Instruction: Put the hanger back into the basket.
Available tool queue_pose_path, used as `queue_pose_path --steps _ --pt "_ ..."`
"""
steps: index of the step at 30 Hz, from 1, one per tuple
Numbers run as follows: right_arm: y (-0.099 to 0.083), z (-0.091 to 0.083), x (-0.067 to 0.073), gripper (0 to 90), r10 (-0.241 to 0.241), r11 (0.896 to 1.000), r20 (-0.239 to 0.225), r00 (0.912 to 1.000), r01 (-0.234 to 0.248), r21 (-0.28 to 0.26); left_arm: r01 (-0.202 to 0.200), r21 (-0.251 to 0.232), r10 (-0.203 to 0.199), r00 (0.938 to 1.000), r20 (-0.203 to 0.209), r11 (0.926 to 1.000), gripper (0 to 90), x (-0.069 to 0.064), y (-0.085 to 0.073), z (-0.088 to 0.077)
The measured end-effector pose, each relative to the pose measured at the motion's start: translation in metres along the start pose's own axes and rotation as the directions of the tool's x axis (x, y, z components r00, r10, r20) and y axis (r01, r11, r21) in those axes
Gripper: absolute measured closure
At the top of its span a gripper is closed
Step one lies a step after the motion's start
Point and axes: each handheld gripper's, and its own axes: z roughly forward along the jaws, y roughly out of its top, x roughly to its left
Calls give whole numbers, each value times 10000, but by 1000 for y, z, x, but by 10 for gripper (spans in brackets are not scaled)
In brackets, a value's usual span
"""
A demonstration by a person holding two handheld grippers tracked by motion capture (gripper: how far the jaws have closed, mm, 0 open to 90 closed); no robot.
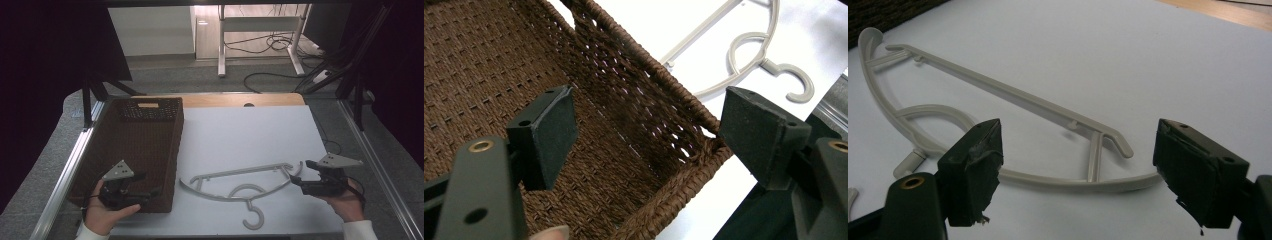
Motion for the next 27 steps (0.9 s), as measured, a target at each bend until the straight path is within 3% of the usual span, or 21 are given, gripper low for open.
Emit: queue_pose_path --steps 7,12,23,27 --pt "-1 -2 -3 240 -65 10000 -116 9999 65 4 87 -30 -86 9996 263 10000 224 0 0 0" --pt "1 -3 -3 258 -142 9998 -306 9994 145 103 59 -70 -57 9997 234 10000 224 0 0 -2" --pt "11 4 1 323 -490 9956 -412 9980 521 776 42 -91 -40 9998 214 9999 224 -1 0 -4" --pt "20 15 8 362 -1017 9850 -646 9927 1096 1334 30 -51 -29 9998 213 10000 224 0 0 -4"
